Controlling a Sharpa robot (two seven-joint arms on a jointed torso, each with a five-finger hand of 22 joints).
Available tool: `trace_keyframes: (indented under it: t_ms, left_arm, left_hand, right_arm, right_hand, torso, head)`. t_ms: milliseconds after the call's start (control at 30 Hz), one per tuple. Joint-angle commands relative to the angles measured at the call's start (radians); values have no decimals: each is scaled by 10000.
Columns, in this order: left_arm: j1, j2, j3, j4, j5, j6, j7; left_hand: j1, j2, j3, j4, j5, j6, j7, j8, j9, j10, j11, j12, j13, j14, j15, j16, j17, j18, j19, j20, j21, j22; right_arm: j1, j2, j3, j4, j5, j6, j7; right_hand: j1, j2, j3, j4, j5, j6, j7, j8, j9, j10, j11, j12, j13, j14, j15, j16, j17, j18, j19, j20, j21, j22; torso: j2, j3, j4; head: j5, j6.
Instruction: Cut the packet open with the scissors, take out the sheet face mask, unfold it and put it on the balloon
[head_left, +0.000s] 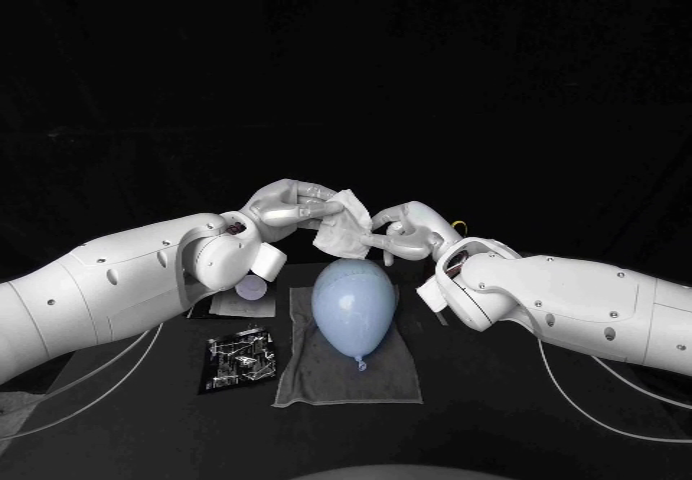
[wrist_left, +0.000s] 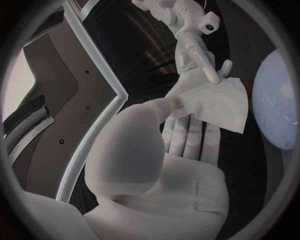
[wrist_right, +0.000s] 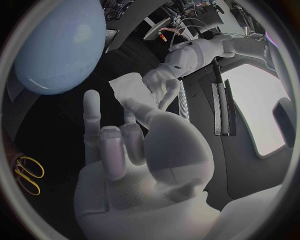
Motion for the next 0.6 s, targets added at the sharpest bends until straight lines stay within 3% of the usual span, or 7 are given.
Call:
trace_keyframes:
  t_ms: [33, 233, 600]
  left_arm:
    - [21, 58, 21, -18, 78, -5, 164]
    - [21, 124, 22, -52, 78, 1, 176]
    - [21, 154, 22, -137, 83, -52, 192]
  left_hand:
    - [-53, 70, 22, -59, 30, 57, 27, 66, 84, 92, 7, -36, 16, 63, 5, -50, 14, 122, -79, 5, -69, -6]
    - [-53, 70, 22, -59, 30, 57, 27, 66, 84, 92, 7, -36, 16, 63, 5, -50, 14, 122, -79, 5, -69, -6]
    - [-59, 74, 32, -67, 30, 52, 30, 64, 88, 88, 10, -38, 16, 59, 7, -54, 16, 124, -83, 9, -71, -4]
  right_arm:
    - [-14, 29, -5, -39, -487, 569, -430]
    - [-19, 45, -10, -78, -556, 771, -556]
    - [-21, -39, -14, -130, -731, 858, -779]
  right_hand:
    - [-318, 17, 816, 1249, 25, -10, 28, -47, 2, -45, 52, -34, 895, 269, -14, 37, 1347, 204, 109, 27, -99, -53]
    - [-877, -13, 638, 2481, 24, 261, -69, 36, 21, 166, -23, 187, 1181, 358, -71, 64, 1467, 214, 285, -6, -263, -150]
    - [-1137, -27, -10, 3573, 27, 850, -378, 325, 124, 773, -310, 903, 2085, 793, -332, 204, 2143, 221, 696, -239, -306, -172]
  torso:
    - [0, -1, 3]
    - [-8, -1, 0]
    - [0, 8, -14]
  head:
    - [21, -19]
    - [19, -25]
    - [5, -22]
